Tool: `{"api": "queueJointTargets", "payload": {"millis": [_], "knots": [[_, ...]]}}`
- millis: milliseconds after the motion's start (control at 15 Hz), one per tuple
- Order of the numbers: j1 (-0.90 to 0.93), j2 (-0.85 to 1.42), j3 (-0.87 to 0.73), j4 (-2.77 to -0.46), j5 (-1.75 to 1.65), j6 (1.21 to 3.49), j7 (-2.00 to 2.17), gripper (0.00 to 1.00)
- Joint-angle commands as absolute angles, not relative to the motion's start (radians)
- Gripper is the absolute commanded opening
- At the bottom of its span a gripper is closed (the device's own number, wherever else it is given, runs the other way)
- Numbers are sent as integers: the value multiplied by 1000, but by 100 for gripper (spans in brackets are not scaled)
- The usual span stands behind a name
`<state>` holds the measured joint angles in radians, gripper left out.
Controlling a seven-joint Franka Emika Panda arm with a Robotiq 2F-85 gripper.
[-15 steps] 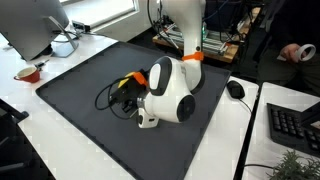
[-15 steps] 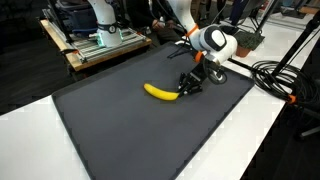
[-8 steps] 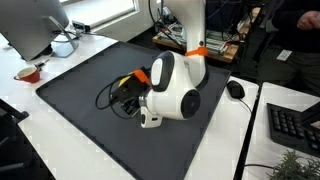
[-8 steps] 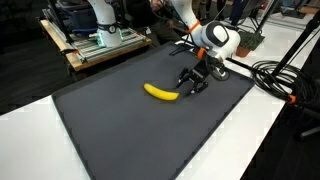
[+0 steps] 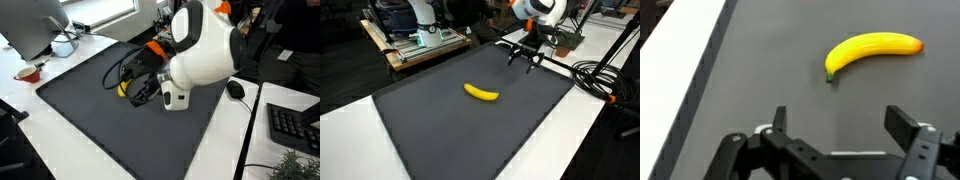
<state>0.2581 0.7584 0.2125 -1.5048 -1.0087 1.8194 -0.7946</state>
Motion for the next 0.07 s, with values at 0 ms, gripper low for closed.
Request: {"api": "queueJointTargets", "payload": {"millis": [0], "knots": [[268,723,206,-1541,-1004,1854,-798,100]]}}
